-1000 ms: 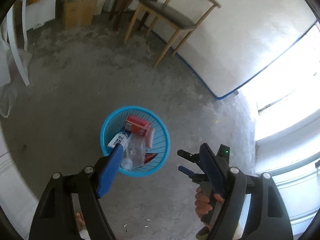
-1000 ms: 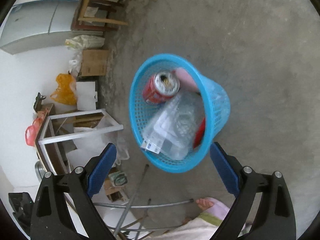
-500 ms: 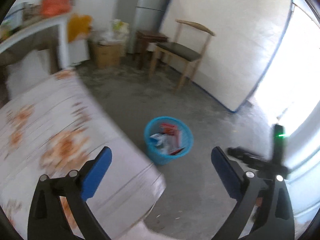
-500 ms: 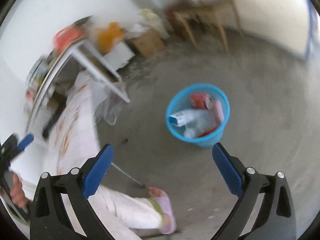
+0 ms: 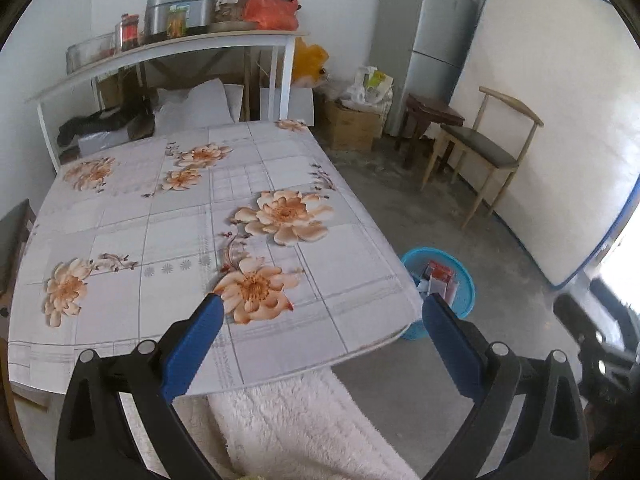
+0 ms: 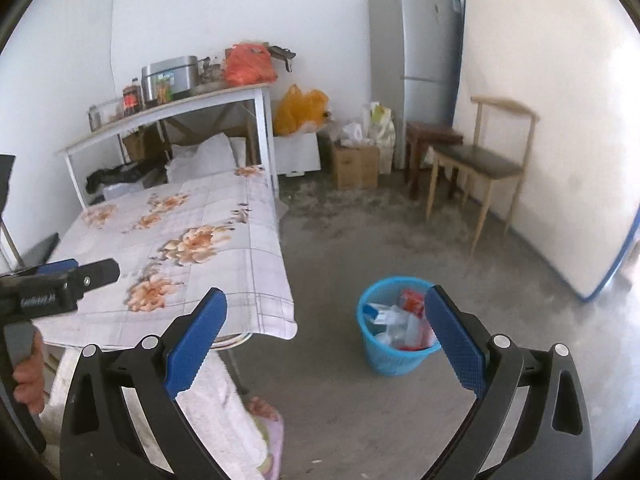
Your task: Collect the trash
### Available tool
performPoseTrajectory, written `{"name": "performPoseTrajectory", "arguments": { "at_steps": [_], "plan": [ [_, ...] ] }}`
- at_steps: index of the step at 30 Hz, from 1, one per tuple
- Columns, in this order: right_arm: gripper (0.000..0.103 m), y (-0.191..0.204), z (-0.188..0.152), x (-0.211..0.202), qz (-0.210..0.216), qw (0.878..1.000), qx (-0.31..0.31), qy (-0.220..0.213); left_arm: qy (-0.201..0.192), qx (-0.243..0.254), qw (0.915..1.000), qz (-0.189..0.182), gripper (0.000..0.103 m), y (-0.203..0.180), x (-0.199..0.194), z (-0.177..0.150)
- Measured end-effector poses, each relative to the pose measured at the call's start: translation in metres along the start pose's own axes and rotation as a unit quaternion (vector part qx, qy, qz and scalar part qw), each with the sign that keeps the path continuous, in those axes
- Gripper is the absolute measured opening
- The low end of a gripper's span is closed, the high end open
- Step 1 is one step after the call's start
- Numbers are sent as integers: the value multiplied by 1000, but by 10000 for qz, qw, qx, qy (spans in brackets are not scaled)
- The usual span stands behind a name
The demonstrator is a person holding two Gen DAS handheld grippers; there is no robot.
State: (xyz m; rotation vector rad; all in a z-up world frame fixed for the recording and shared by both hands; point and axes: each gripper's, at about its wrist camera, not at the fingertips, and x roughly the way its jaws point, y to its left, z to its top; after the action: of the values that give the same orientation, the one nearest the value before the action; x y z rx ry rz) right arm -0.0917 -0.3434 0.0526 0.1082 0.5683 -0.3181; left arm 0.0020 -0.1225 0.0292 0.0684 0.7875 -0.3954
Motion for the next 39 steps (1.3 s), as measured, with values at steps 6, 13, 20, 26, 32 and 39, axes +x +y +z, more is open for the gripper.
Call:
{"name": "performPoseTrajectory", "arguments": {
  "at_steps": [6, 13, 20, 26, 32, 39],
  "plan": [
    [95, 2, -12, 7, -420, 9984, -81, 377, 198, 678, 9956, 615, 97, -29, 8, -23],
    [95, -16, -24, 19, -744, 9937, 71, 833, 46, 935, 9936, 633, 97, -51, 8, -28],
    [95, -24, -28, 22, -919, 9918, 124, 877, 209, 772, 9944, 693, 97, -49, 15, -29],
    [95, -23, -29, 22, -945, 9914, 105, 900, 236, 667, 9944, 791, 97, -45, 14, -29],
    [95, -21, -31, 20, -949, 9915, 87, 884, 257, 576, 9948, 797, 97, -40, 13, -28],
    [95, -19, -30, 21, -952, 9916, 30, 876, 268, 502, 9952, 801, 97, -35, 14, -28]
  ]
}}
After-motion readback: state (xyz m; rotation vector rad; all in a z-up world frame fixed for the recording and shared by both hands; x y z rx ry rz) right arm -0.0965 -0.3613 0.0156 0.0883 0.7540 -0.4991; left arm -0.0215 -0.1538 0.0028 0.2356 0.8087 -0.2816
